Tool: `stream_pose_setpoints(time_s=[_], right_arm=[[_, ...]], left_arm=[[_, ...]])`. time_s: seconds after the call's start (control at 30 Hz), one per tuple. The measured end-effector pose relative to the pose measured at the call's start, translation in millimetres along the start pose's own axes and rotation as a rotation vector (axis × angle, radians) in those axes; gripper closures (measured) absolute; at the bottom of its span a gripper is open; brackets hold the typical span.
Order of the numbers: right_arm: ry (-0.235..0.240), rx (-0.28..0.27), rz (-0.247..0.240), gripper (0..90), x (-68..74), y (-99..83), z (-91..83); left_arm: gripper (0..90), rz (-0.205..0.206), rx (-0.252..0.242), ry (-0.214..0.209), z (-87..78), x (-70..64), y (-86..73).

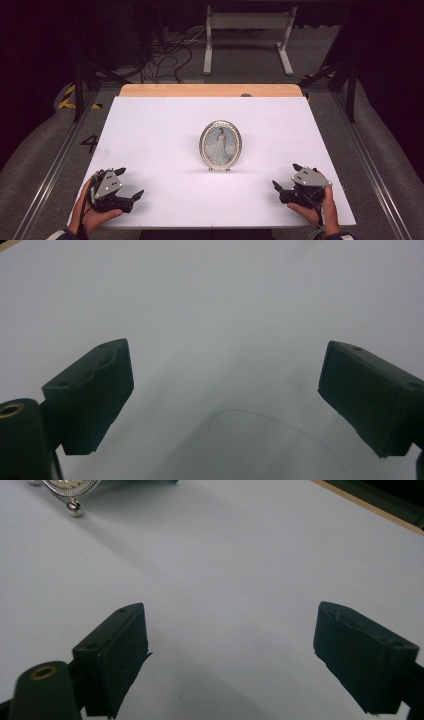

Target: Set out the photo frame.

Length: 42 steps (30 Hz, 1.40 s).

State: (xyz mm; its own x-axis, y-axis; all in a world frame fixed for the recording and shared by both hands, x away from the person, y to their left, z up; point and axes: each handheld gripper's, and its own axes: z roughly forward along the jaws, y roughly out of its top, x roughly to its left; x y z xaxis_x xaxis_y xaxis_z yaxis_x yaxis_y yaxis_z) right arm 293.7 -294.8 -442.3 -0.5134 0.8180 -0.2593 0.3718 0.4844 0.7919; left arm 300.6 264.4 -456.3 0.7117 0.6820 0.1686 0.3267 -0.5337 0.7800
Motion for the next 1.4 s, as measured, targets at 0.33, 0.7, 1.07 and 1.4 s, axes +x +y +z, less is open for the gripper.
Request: stream_pose_setpoints(time_s=[0.33,0.7,1.07,1.4], right_arm=[[-0.006,-0.026,0.053,14.2,-6.3,-11.1,-4.9],[0.019,-0.018,0.039,13.6,-1.0,-12.8,-0.1],[0.019,-0.017,0.034,13.6,2.5,-11.4,0.2],[0.023,-0.011,0.035,13.6,2.7,-12.5,1.6]], left_arm=[[8.2,-0.063,-0.018,0.005,-7.8,8.3,-12.6],[8.2,-0.058,-0.015,0.012,-6.0,7.8,-10.9],[8.2,-0.051,-0.024,-0.003,-3.1,9.4,-9.2],[8.1,-0.032,-0.012,-0.008,-0.5,9.5,-7.7]])
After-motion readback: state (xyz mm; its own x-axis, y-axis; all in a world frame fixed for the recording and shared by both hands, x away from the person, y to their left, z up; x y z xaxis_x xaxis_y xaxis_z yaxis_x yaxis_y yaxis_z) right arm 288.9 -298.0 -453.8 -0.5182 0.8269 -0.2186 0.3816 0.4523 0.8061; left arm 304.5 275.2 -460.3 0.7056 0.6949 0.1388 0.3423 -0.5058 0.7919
